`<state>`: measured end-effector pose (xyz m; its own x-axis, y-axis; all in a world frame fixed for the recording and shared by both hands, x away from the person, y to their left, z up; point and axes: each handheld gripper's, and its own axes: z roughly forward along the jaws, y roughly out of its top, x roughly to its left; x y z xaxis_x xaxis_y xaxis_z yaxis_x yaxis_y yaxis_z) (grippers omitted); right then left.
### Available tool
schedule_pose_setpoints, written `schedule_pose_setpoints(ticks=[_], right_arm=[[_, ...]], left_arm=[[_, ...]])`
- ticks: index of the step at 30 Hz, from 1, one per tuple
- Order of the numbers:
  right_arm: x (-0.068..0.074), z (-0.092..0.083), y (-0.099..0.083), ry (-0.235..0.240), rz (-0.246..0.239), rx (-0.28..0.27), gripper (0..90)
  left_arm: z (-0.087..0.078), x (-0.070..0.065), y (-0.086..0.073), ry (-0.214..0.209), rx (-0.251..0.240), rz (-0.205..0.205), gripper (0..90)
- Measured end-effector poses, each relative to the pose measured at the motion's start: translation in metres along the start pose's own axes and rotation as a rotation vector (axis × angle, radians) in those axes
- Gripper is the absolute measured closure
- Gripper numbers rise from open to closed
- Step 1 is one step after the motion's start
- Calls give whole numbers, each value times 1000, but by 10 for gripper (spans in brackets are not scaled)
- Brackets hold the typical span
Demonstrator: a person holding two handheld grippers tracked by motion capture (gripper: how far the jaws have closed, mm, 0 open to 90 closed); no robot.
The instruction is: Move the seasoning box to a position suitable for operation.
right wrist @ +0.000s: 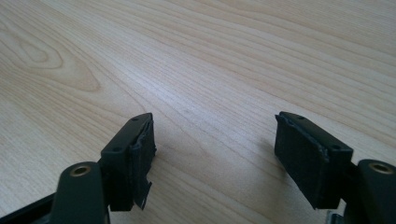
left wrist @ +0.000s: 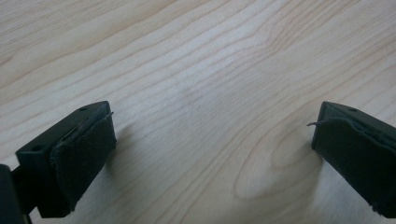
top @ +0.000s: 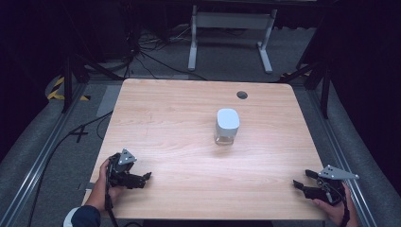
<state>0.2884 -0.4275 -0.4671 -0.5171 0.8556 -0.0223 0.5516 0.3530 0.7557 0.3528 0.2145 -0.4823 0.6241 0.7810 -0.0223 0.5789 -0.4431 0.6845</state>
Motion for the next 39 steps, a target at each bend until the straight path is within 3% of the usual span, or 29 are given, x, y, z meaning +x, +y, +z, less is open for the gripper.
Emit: schedule_pose_setpoints(ticks=[6,11,16,18,20,29,39], right_arm=[[0,0,0,1,0,0,289],[0,0,0,-1,0,0,287],[0,0,0,-4,0,2,288],[0,0,0,-3,0,2,292],[-1,0,1,4,-8,1,341],[-3,3,9,9,-32,3,393],[-6,-1,48,43,-77,-92,518]], left_arm=[[6,-10,8,-29,-7,80,2],[7,-9,9,-48,5,52,3],[8,-9,10,-53,5,81,3],[10,-12,11,-58,-4,64,3],[10,-12,11,-58,-3,69,3],[10,-13,11,-56,0,65,3],[9,-13,10,-52,-3,58,3]])
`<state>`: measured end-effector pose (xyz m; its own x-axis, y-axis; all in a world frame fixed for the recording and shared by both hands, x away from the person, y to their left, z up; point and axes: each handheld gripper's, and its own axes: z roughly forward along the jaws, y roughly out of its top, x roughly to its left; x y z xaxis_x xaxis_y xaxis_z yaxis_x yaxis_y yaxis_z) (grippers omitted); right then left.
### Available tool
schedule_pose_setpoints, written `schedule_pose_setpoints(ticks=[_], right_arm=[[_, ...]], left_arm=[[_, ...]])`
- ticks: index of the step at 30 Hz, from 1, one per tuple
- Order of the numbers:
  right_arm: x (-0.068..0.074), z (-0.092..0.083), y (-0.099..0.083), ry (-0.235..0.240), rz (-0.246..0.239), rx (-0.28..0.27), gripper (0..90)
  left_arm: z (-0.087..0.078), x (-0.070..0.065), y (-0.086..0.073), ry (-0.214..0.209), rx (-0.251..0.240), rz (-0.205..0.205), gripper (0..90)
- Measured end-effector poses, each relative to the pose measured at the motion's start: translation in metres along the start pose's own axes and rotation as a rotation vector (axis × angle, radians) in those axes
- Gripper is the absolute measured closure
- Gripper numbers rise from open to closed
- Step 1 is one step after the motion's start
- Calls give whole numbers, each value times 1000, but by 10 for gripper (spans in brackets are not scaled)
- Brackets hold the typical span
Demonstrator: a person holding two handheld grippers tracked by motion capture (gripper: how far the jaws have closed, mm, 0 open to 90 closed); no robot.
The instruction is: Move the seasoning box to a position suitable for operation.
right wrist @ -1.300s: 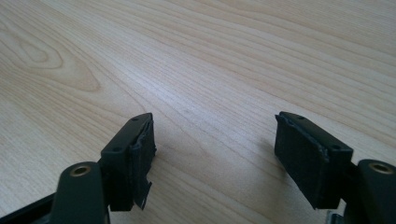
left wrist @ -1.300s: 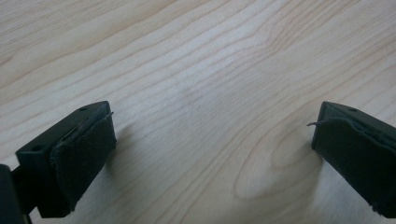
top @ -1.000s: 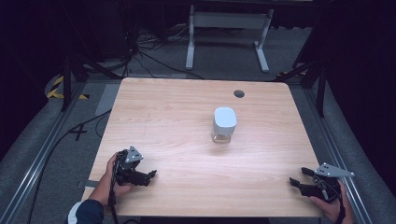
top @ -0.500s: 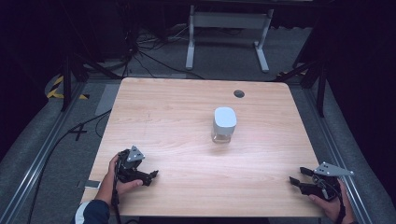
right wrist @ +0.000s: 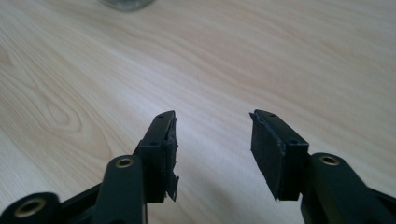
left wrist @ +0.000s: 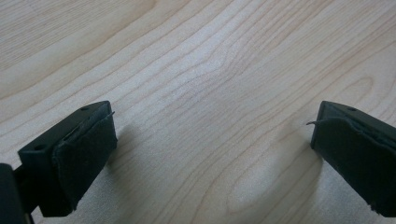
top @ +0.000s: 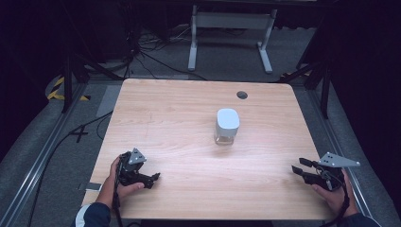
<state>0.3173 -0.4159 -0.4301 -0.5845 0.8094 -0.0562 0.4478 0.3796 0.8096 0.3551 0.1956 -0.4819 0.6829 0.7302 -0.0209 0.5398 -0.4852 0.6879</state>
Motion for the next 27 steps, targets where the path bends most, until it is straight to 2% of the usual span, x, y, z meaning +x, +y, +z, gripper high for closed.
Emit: schedule_pose_setpoints(ticks=[5,9,10,13,14,15,16,17,19,27], right_arm=[[-3,3,26,6,-13,-35,530],[0,8,45,10,-42,-47,534],[0,8,45,10,-42,-47,534],[3,15,65,27,-53,-71,539],[3,15,65,27,-53,-71,539],[3,19,76,28,-63,-73,531],[3,19,76,28,-63,-73,531],[4,23,88,44,-58,-89,519],[4,25,92,49,-58,-101,515],[13,54,137,91,-67,-133,473]], left_arm=[[0,0,0,0,1,1,3],[0,0,0,0,0,1,3],[0,0,0,0,2,2,3],[0,0,0,0,2,2,3],[0,0,0,0,2,2,3],[0,0,0,0,0,0,3],[0,0,0,0,0,0,3],[0,0,0,0,2,1,3],[0,0,0,0,3,1,3],[0,0,0,0,1,1,3]])
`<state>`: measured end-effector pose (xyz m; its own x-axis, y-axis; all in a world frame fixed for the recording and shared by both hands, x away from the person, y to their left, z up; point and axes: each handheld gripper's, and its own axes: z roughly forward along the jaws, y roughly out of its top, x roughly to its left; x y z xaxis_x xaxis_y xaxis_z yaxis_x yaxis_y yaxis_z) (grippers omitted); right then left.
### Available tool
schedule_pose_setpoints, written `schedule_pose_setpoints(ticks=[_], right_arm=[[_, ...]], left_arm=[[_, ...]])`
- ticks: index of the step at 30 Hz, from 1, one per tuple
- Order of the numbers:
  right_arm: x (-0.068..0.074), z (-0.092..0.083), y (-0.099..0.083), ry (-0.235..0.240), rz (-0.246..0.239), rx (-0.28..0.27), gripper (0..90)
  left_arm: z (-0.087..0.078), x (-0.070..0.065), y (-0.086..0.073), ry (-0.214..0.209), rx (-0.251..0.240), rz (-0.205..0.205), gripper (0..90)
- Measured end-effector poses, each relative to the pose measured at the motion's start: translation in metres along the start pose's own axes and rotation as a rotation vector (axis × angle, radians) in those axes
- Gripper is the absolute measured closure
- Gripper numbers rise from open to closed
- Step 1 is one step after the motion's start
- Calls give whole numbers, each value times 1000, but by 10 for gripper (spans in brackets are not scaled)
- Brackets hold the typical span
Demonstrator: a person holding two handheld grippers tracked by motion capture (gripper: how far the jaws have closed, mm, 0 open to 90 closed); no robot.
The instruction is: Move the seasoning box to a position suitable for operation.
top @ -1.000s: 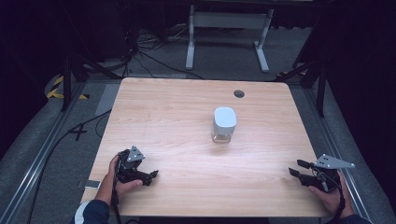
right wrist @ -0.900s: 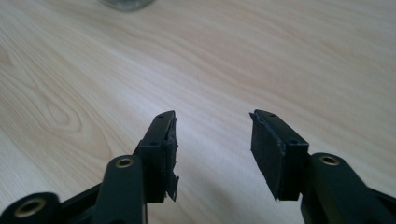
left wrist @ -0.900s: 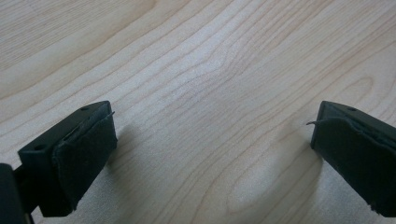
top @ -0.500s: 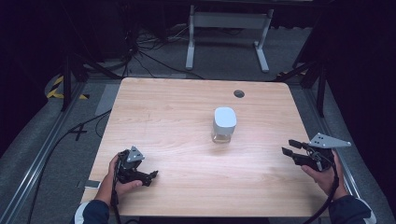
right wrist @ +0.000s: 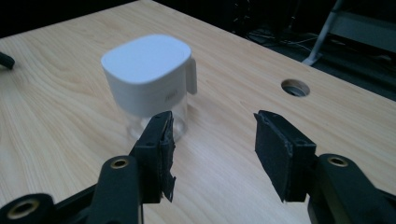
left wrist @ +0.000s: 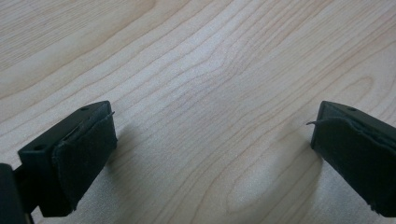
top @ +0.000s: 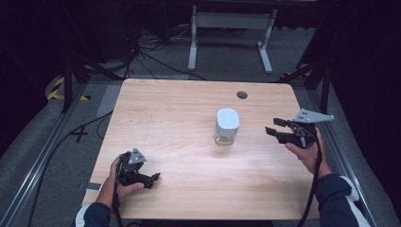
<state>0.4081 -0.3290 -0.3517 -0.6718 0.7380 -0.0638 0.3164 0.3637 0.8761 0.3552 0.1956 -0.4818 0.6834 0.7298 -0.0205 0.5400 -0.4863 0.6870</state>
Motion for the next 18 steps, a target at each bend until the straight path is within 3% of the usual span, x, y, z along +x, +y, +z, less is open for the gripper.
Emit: schedule_pose_setpoints(ticks=[10,18], right_arm=[[7,52,40,43,14,7,457],[12,86,58,66,16,32,417]], left_arm=[[0,0,0,0,2,-2,3],[0,0,0,0,0,-2,3]])
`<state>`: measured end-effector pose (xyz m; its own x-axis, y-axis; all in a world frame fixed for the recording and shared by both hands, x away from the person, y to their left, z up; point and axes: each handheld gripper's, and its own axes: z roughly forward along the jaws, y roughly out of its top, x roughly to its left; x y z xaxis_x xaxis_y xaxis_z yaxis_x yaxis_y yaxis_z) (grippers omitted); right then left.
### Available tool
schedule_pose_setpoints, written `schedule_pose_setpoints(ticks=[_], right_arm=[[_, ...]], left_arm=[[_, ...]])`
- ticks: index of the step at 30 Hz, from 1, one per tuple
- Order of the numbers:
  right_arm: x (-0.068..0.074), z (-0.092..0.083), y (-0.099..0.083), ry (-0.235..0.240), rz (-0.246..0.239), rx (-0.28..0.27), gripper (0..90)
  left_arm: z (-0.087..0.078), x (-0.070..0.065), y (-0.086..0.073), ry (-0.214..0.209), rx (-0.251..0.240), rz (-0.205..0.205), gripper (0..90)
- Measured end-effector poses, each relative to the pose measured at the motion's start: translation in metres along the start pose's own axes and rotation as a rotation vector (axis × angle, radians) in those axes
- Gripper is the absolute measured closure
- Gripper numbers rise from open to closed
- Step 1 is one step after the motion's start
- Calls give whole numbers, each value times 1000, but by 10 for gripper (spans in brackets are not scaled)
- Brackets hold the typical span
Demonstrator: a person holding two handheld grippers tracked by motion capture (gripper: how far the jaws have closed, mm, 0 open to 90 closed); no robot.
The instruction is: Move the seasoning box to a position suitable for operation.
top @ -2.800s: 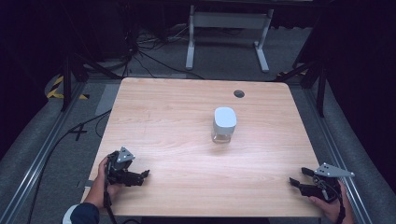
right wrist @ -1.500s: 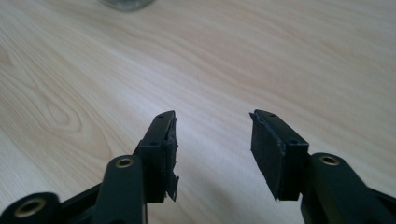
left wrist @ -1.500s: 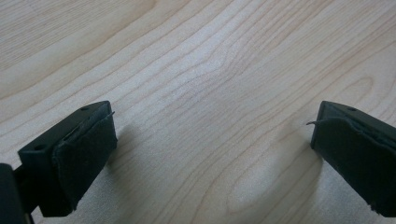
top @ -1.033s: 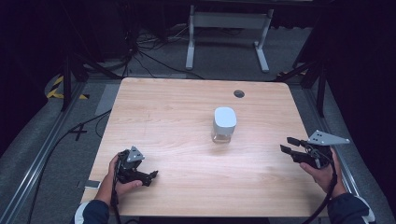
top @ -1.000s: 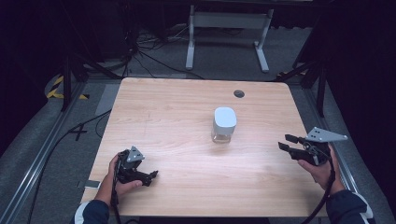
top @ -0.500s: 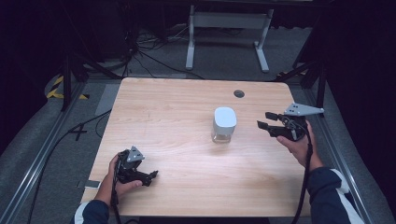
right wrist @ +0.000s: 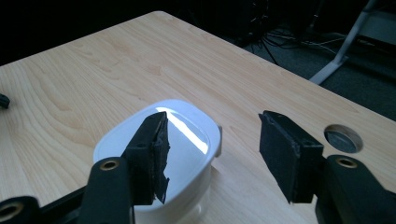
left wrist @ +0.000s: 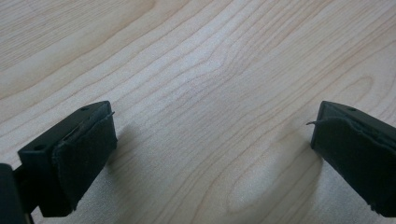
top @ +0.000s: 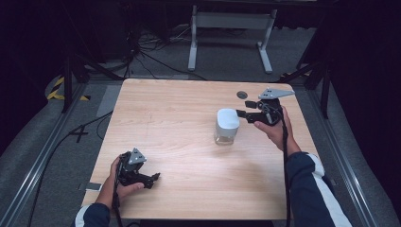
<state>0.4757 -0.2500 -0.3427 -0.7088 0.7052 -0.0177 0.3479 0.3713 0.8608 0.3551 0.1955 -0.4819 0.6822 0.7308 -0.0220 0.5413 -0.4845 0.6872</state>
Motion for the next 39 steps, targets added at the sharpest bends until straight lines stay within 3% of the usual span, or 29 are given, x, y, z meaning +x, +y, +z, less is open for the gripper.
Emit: schedule_pose_setpoints(ticks=[6,13,22,26,33,39], right_arm=[[-4,25,2,8,28,34,379],[-13,41,-3,25,87,55,346],[-17,46,-7,70,124,47,339],[-13,51,-7,143,144,56,336],[-11,53,-9,218,151,65,359],[-7,50,-10,220,145,68,359]], left_arm=[[-1,0,0,2,5,7,4],[-1,0,0,9,4,15,4],[-1,0,0,9,4,13,4],[-1,0,0,9,4,13,4],[-1,0,0,9,4,13,4],[-1,0,0,9,4,13,4]])
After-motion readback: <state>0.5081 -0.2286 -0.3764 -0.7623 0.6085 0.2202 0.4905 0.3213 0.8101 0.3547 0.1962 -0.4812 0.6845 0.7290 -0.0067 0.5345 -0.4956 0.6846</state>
